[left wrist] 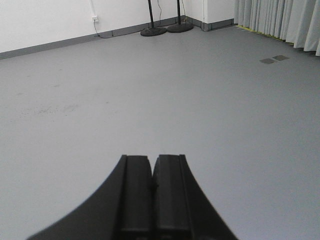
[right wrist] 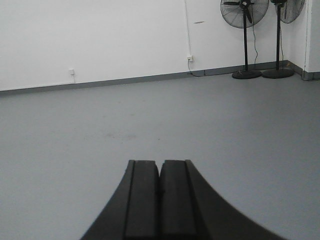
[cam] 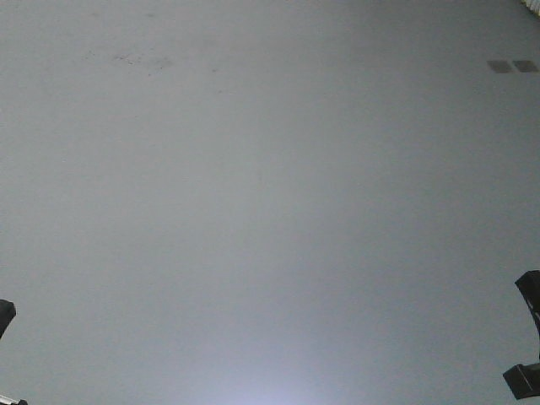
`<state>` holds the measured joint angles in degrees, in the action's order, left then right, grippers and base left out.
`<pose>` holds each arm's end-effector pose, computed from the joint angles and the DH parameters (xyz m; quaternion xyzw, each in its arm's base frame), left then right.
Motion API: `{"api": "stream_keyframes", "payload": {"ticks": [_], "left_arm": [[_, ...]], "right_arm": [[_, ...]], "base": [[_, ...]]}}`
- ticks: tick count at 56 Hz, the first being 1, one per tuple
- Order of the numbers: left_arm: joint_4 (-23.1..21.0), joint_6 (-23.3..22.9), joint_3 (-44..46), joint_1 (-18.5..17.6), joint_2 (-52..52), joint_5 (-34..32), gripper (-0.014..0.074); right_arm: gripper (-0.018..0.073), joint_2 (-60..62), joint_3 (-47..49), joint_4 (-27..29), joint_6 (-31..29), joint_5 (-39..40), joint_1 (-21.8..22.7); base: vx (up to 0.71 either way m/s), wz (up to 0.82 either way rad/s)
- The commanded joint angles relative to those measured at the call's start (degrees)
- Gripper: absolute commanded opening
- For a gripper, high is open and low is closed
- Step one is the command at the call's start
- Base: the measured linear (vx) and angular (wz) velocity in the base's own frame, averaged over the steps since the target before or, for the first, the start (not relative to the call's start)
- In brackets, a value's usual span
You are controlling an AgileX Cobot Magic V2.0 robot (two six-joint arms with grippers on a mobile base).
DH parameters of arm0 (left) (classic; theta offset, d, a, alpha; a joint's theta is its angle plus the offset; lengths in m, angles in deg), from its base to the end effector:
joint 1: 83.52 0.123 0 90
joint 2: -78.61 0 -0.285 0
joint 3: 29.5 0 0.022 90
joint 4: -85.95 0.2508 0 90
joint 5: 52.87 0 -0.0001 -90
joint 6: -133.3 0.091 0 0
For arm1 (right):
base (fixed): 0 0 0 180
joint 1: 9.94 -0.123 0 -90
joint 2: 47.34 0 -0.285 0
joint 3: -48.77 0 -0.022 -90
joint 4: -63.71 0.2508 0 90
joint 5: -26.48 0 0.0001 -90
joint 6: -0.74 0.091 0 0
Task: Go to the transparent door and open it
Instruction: 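Drive the base forward across the grey floor, turning toward the door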
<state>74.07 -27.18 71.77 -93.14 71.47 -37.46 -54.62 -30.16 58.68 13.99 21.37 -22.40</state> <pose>0.0534 -0.0141 0.1810 0.1357 0.7593 -0.0298 0.6357 0.0559 0.0116 0.1955 -0.0236 0.7147 0.1228 0.6882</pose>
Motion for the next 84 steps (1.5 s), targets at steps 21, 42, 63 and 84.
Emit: {"api": "stream_keyframes", "payload": {"ticks": [21,42,63,84], "left_arm": [[-0.4,-0.5,1.1,0.1,0.8,-4.7,0.0003],[-0.4,-0.5,1.1,0.1,0.8,-4.7,0.0003],[-0.4,-0.5,1.1,0.1,0.8,-4.7,0.0003],[-0.4,-0.5,1.1,0.1,0.8,-4.7,0.0003]], "right_arm": [[-0.0001,0.9,-0.1,-0.3,-0.5,4.6,0.1],[-0.0001,0.9,-0.1,-0.3,-0.5,4.6,0.1],[-0.0001,0.9,-0.1,-0.3,-0.5,4.6,0.1],[-0.0001,0.9,-0.1,-0.3,-0.5,4.6,0.1]], "base": [[0.0,0.0],[0.0,0.0],[0.01,0.0],[0.12,0.05]]}}
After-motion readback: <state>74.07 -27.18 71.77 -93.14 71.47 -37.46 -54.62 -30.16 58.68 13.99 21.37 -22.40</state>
